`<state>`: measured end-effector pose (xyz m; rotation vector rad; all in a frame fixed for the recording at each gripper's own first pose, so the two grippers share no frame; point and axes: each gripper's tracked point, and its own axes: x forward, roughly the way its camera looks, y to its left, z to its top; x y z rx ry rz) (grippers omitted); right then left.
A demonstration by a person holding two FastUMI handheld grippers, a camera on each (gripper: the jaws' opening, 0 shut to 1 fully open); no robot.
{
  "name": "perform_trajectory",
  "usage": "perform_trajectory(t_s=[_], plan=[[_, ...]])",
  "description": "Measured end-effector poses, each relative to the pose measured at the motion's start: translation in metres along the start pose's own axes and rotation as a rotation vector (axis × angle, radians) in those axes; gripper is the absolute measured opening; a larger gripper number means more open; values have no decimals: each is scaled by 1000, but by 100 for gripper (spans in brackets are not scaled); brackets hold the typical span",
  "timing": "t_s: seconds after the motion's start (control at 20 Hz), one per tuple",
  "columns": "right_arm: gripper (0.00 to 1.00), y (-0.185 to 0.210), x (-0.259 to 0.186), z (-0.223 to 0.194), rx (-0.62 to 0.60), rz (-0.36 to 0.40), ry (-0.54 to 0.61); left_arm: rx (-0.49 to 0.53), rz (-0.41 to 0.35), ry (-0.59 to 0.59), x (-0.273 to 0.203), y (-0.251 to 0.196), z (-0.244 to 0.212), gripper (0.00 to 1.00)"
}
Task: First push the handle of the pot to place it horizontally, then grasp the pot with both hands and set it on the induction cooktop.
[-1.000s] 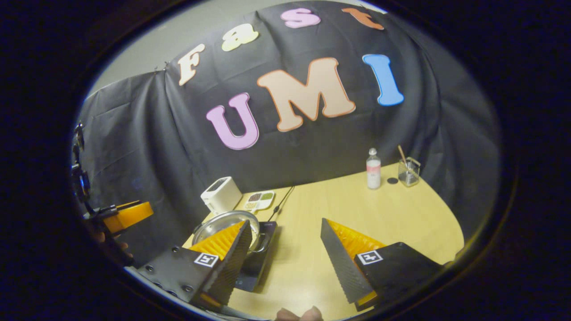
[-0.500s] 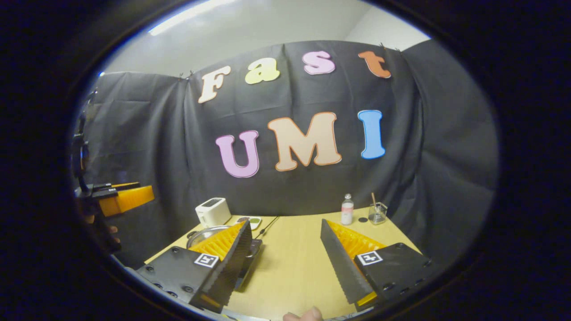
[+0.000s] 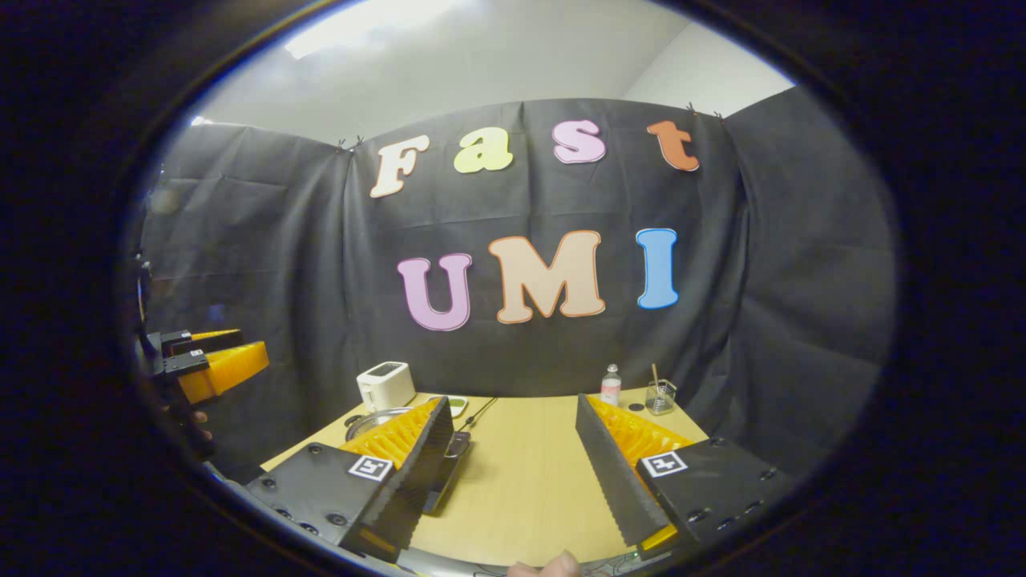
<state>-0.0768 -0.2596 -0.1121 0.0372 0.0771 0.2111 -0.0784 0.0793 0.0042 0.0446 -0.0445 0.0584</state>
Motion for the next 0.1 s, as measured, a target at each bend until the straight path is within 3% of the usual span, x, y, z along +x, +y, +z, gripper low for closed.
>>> perform_trajectory(t_s=[0.1], plan=[[92,-6,-4,12,-6,6,-27,-26,-4,-10,-4,-9,7,85]])
